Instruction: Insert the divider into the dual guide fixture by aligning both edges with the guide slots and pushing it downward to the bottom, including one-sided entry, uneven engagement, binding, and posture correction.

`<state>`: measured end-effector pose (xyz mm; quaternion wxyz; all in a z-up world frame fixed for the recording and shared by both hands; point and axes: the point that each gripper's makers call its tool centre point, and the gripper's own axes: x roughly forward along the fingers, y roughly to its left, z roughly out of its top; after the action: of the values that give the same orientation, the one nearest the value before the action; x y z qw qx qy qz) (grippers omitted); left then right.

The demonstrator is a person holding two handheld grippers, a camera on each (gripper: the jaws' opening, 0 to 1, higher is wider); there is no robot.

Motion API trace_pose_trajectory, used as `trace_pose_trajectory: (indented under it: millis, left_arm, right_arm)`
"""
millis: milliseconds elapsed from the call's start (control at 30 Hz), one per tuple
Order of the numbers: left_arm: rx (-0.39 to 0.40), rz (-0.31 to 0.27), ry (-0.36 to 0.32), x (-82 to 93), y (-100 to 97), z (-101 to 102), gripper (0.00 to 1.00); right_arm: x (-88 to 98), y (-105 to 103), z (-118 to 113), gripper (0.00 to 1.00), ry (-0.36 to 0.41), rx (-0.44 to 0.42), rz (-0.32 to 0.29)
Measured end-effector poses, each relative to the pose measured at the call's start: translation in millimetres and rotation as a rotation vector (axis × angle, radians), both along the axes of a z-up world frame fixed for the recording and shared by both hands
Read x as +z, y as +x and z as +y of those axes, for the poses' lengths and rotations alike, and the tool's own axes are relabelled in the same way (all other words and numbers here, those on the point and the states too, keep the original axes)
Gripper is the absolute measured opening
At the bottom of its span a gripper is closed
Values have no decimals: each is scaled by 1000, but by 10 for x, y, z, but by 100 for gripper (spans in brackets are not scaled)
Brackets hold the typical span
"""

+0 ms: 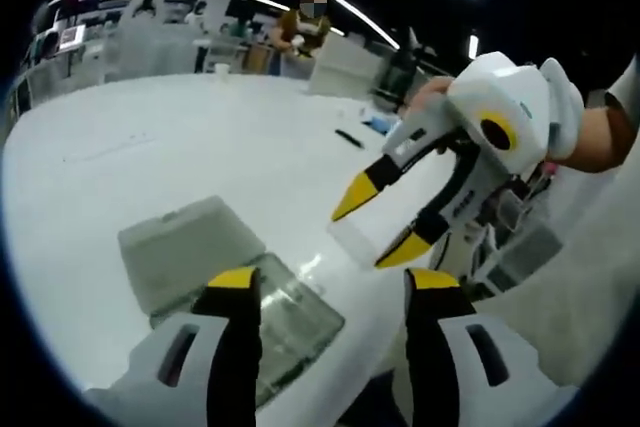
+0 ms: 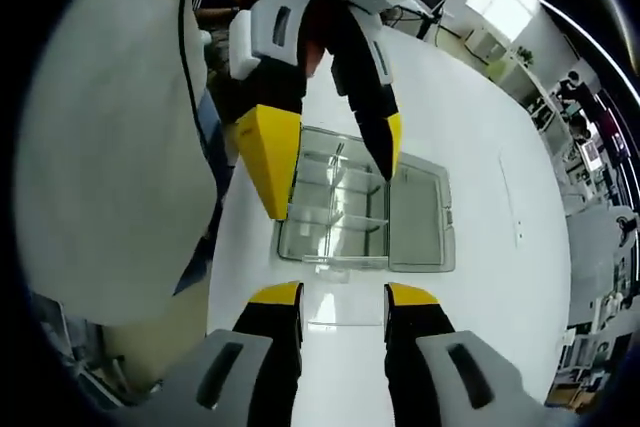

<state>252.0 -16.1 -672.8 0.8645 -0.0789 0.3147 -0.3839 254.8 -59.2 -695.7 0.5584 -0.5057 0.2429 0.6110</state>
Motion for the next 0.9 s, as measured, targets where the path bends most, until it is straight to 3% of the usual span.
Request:
trace_pose_trajectory:
  millis: [900]
  left_arm:
    - [72, 64, -112, 65, 25, 49, 39]
  right_arm:
    - [108, -28, 272, 27, 69, 26, -23]
